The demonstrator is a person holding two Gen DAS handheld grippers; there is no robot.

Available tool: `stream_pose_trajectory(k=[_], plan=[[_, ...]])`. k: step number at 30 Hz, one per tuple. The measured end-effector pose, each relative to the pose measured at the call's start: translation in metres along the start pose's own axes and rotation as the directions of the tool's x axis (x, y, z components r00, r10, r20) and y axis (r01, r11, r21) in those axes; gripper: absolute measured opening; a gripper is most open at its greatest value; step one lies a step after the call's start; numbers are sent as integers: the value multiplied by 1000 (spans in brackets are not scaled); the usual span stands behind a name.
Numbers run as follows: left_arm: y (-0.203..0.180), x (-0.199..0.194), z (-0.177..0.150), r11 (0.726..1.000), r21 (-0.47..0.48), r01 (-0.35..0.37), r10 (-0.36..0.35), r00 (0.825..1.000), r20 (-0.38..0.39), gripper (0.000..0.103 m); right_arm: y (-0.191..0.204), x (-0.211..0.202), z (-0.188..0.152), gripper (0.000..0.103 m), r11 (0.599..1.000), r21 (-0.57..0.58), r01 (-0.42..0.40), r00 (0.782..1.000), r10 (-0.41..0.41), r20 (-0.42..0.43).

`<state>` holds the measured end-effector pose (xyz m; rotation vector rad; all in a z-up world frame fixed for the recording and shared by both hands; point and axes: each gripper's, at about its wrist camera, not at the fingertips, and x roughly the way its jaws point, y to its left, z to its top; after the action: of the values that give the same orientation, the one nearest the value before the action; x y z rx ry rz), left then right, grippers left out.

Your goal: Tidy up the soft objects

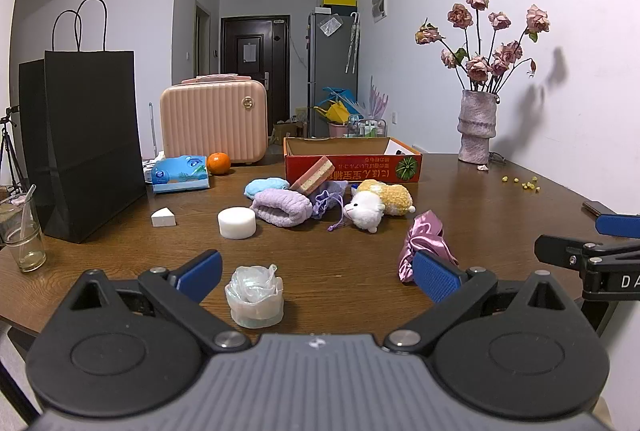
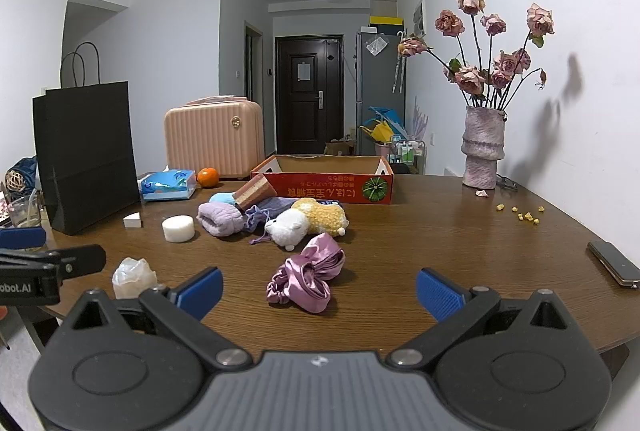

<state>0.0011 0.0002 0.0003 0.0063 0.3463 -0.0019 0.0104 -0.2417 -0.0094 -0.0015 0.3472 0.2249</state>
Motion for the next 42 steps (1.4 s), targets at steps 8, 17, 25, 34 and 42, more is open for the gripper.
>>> stream_pose_trajectory(k=[8,17,25,34,42], plan=[[0,0,0,1000,0,0,0,1000,-1,103,0,-1,0,103,1000,-3,1,1000,-1,0],[0,0,0,1000,-1,1,-1,1000,-1,103,2,-1,0,103,1000,-4,2,1000,-2,0],[1,4,-7,1000,1,0,0,1000,0,103,0,-5,1,103,1000,-4,2,1000,-2,4],[-3,7,-8,1000,2,1,-1,1000,2,103,-2,-3,2,103,1000,-7,5,1000,-5,5],[-3,6,-7,1000,2,1,-1,1000,2,103,0,-10,0,103,1000,-13,8,1000,-8,7]])
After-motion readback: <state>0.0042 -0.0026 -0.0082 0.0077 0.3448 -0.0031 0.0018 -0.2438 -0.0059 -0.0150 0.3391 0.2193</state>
